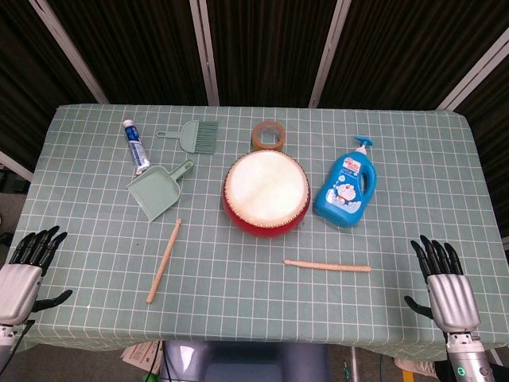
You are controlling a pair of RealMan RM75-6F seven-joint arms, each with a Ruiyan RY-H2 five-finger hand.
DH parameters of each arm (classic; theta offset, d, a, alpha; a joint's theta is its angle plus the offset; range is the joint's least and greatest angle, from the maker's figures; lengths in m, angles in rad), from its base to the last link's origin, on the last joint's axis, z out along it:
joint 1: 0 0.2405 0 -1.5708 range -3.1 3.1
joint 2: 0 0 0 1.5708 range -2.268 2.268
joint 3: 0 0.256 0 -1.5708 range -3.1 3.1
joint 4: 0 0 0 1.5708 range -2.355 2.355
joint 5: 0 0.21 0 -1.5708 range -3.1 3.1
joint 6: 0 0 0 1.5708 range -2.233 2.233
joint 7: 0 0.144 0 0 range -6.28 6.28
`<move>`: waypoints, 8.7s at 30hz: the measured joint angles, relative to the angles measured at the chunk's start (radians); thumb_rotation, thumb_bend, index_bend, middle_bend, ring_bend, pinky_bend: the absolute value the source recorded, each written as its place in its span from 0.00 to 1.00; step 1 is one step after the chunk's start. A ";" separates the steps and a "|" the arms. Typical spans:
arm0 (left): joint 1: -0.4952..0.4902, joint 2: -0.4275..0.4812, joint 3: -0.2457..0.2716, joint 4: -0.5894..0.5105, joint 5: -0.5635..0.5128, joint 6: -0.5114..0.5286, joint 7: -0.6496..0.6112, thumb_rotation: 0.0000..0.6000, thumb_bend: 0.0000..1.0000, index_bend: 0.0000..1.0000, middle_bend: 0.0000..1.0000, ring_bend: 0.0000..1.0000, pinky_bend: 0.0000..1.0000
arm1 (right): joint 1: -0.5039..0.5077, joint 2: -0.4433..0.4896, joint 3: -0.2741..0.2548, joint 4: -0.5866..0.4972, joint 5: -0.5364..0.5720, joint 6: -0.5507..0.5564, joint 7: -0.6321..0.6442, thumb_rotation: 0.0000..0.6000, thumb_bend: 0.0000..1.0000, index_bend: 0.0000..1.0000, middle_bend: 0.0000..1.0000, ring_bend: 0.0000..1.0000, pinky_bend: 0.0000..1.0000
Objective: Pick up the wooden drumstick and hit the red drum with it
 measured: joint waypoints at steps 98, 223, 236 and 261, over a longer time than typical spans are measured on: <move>-0.003 0.005 0.006 -0.014 -0.004 -0.012 -0.025 1.00 0.00 0.00 0.00 0.00 0.01 | 0.277 -0.406 0.104 0.061 0.520 -0.222 -0.433 1.00 0.72 0.97 1.00 1.00 0.96; -0.025 0.052 0.010 -0.069 -0.048 -0.083 -0.131 1.00 0.00 0.00 0.00 0.00 0.01 | 0.677 -0.430 0.598 -0.056 1.000 -0.095 -0.212 1.00 0.78 1.00 1.00 1.00 0.96; -0.022 0.054 0.013 -0.077 -0.047 -0.081 -0.134 1.00 0.00 0.00 0.00 0.00 0.01 | 0.768 -0.501 0.188 0.372 0.672 -0.105 -0.807 1.00 0.78 1.00 1.00 1.00 0.96; -0.020 0.049 0.012 -0.067 -0.037 -0.070 -0.116 1.00 0.00 0.00 0.00 0.00 0.01 | 0.572 -0.237 0.262 -0.155 0.727 -0.045 -0.613 1.00 0.78 1.00 1.00 1.00 0.96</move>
